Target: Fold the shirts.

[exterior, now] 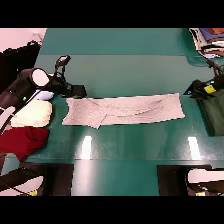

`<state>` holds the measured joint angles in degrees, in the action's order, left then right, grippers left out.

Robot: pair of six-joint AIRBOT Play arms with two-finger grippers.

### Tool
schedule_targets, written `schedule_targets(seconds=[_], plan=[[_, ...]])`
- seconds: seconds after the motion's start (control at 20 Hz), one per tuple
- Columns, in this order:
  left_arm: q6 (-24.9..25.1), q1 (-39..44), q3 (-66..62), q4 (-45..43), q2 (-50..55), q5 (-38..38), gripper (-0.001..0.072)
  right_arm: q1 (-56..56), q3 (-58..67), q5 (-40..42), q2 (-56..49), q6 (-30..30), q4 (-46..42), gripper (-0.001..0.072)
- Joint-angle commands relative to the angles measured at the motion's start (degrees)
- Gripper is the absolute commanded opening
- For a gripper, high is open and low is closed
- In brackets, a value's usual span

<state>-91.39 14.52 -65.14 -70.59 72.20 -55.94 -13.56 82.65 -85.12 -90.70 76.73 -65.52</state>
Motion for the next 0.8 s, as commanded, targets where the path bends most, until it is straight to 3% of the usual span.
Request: schedule_targets(seconds=[0.0,0.15,0.6,0.65,0.75], plan=[[1.0,0.2,-1.8,4.0,0.3,-3.5,0.0029,-5.9,0.8,-3.8,-2.9,-3.4,2.8,0.0546],[1.8,1.2,-1.8,6.5,0.3,-2.3,0.0029,-8.3,0.8,-6.6,-8.7,-4.5,9.9,0.0558],[-0.5,9.5,-1.7,7.7,4.9,2.5,0.0020,-1.1,0.8,-8.6,-16.9,-7.0,10.4,0.0545],[-0.4,10.1,-1.7,9.6,6.0,3.8,0.0021,-0.3,0.8,-9.1,-16.9,-7.7,10.4,0.0411],[0.9,10.9,-2.2,14.7,8.9,6.6,0.0020,0.9,0.8,-10.6,-16.7,-9.4,10.5,0.0069]])
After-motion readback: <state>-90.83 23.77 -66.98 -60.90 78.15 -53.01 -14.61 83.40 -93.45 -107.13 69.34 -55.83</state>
